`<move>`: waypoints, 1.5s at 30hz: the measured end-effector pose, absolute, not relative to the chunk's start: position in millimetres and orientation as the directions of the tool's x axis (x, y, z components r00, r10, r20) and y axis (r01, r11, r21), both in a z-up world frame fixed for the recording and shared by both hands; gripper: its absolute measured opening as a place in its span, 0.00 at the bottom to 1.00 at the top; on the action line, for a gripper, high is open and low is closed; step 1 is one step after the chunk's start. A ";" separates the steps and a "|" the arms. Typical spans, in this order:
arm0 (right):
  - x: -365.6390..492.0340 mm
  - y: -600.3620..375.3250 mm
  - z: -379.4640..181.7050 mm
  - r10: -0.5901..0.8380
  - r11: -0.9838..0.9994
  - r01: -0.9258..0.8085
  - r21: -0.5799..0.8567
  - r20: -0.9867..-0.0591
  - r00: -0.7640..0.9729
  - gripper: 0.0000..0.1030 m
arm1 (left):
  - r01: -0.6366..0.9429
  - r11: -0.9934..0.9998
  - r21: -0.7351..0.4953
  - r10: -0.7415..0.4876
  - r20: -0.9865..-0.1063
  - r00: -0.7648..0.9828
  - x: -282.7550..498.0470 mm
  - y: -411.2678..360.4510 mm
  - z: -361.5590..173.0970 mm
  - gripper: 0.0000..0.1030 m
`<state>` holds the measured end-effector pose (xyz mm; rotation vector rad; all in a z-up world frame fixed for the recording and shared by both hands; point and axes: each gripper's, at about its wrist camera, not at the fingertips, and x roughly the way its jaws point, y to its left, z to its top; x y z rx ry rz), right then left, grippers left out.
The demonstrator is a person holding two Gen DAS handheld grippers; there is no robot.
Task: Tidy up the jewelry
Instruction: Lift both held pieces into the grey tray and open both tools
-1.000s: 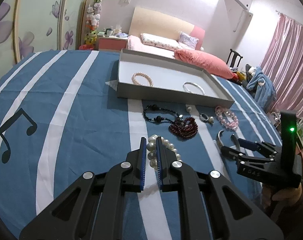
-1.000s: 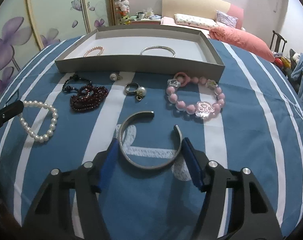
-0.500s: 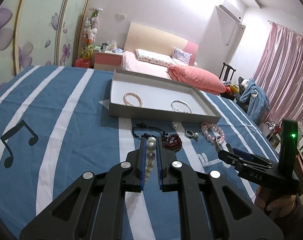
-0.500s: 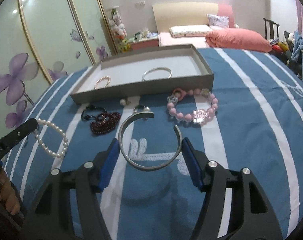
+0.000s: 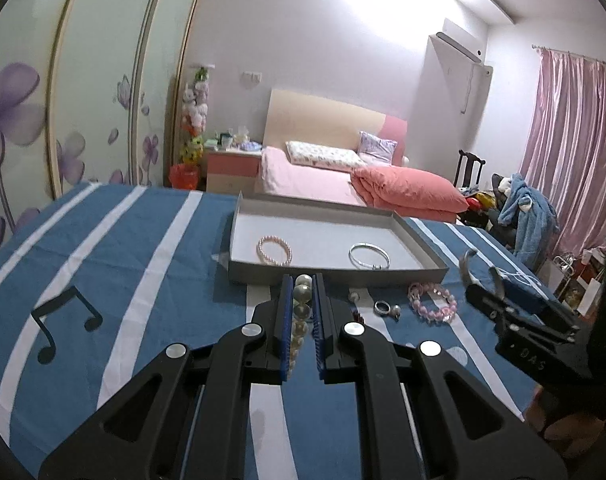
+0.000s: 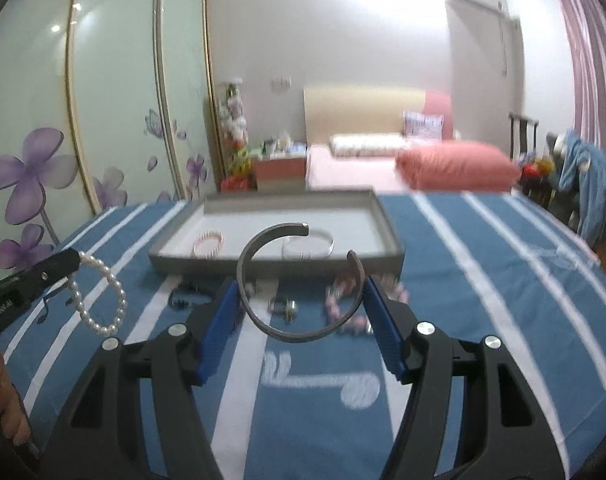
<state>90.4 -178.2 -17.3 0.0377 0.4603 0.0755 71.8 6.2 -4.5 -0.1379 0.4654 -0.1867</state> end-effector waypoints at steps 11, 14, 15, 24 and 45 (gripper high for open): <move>94.3 -173.5 17.2 0.020 0.999 -0.027 -0.018 -0.299 0.954 0.60 | 0.124 0.987 -0.098 -0.152 -0.383 0.911 86.0 -8.7 16.6 0.10; 100.1 -173.6 22.9 0.012 1.000 -0.018 -0.019 -0.281 0.960 0.60 | 0.110 0.990 -0.087 -0.135 -0.373 0.918 94.1 -9.3 22.6 0.10; 102.6 -174.0 24.6 0.010 1.000 -0.015 -0.018 -0.276 0.961 0.60 | 0.104 0.991 -0.086 -0.129 -0.370 0.920 97.7 -9.0 24.6 0.10; 126.4 -172.9 38.4 0.001 1.000 -0.003 -0.009 -0.220 0.976 0.60 | 0.084 0.994 -0.071 -0.104 -0.347 0.932 123.6 -14.7 31.4 0.10; 242.9 -178.6 6.8 0.018 0.999 -0.005 0.039 -0.342 0.939 0.60 | 0.105 0.992 -0.071 -0.125 -0.398 0.909 204.3 -34.7 10.6 0.10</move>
